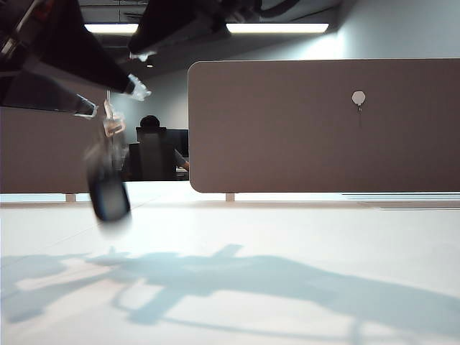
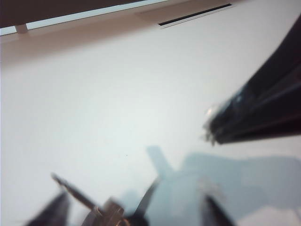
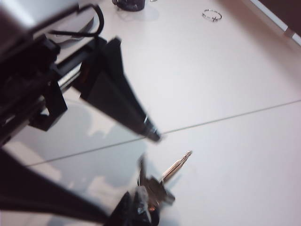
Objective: Hang the bunch of keys on the hook.
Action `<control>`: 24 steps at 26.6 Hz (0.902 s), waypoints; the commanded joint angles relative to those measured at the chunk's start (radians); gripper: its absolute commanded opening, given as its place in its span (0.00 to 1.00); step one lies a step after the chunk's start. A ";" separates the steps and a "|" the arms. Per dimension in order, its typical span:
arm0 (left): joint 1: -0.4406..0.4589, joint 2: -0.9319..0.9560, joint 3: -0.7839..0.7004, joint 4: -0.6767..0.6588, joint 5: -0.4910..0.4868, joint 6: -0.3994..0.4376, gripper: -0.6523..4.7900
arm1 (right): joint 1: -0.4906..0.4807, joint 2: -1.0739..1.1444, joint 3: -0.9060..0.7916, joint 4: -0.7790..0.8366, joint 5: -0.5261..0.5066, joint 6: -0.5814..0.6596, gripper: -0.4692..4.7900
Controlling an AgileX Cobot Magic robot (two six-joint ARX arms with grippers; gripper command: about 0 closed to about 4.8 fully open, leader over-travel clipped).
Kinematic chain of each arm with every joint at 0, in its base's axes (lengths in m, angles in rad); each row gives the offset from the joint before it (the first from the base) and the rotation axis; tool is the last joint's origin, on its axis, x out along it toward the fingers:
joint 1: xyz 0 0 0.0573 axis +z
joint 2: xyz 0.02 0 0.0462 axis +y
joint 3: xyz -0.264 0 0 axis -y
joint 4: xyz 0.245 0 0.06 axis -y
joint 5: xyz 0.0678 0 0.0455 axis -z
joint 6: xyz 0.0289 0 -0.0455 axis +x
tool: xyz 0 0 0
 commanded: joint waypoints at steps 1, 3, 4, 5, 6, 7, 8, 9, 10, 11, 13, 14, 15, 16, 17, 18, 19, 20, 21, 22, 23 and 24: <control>-0.001 0.000 0.007 0.006 0.021 0.000 0.47 | 0.006 -0.019 0.003 0.022 -0.003 0.003 0.08; -0.001 0.000 0.007 0.005 0.020 0.000 0.46 | 0.008 -0.024 0.003 0.021 -0.002 0.003 0.08; -0.001 0.000 0.007 0.005 0.021 0.000 0.46 | 0.008 -0.024 0.003 0.021 0.002 0.003 0.08; -0.001 0.000 0.007 0.005 0.020 0.000 0.46 | 0.007 -0.025 0.003 0.018 0.003 0.003 0.08; -0.001 0.000 0.007 0.005 0.019 0.001 0.46 | 0.006 -0.025 0.003 0.013 0.008 0.003 0.08; -0.001 0.000 0.007 0.005 0.016 0.003 0.46 | 0.002 -0.024 0.003 0.001 0.009 0.003 0.08; -0.001 0.000 0.007 0.003 0.008 0.003 0.46 | -0.003 -0.020 0.003 -0.009 0.009 0.002 0.08; -0.001 0.000 0.007 -0.004 -0.011 0.003 0.47 | -0.009 -0.010 0.003 -0.025 0.009 0.001 0.08; -0.001 0.000 0.007 -0.014 -0.032 0.003 0.49 | -0.010 0.002 0.003 -0.035 0.009 -0.001 0.08; -0.001 0.000 0.007 -0.036 -0.069 0.004 0.56 | -0.010 0.018 0.003 -0.041 0.008 -0.004 0.08; 0.000 0.000 0.007 -0.098 -0.127 0.004 0.74 | -0.018 0.061 0.003 -0.046 0.002 -0.021 0.15; 0.000 0.000 0.007 -0.129 -0.143 0.004 0.82 | -0.021 0.083 0.003 -0.046 -0.004 -0.034 0.24; 0.000 0.000 0.007 -0.161 -0.145 0.004 0.89 | -0.022 0.111 0.003 -0.045 -0.013 -0.037 0.38; 0.000 0.000 0.007 -0.198 -0.145 0.003 0.94 | -0.022 0.137 0.003 -0.042 -0.024 -0.037 0.48; 0.000 -0.001 0.007 -0.227 -0.145 0.001 0.97 | -0.022 0.161 0.003 -0.041 -0.029 -0.037 0.53; 0.000 -0.001 0.007 -0.252 -0.145 0.001 0.99 | -0.022 0.189 0.003 -0.042 -0.029 -0.037 0.53; 0.000 -0.001 0.007 -0.279 -0.146 0.006 0.98 | -0.022 0.210 0.003 -0.042 -0.028 -0.037 0.53; 0.000 -0.001 0.007 -0.296 -0.146 0.013 0.98 | -0.021 0.235 0.003 -0.041 -0.025 -0.037 0.53; 0.000 -0.001 0.007 -0.310 -0.151 0.026 0.98 | -0.021 0.254 0.003 -0.038 -0.018 -0.038 0.53; 0.000 -0.001 0.007 -0.323 -0.165 0.041 0.98 | -0.021 0.272 0.003 -0.036 -0.008 -0.045 0.53; 0.000 -0.001 0.007 -0.332 -0.179 0.053 0.98 | -0.021 0.287 0.003 -0.030 0.003 -0.057 0.53; 0.000 -0.001 0.007 -0.340 -0.206 0.056 0.98 | -0.021 0.299 0.004 -0.022 0.008 -0.066 0.53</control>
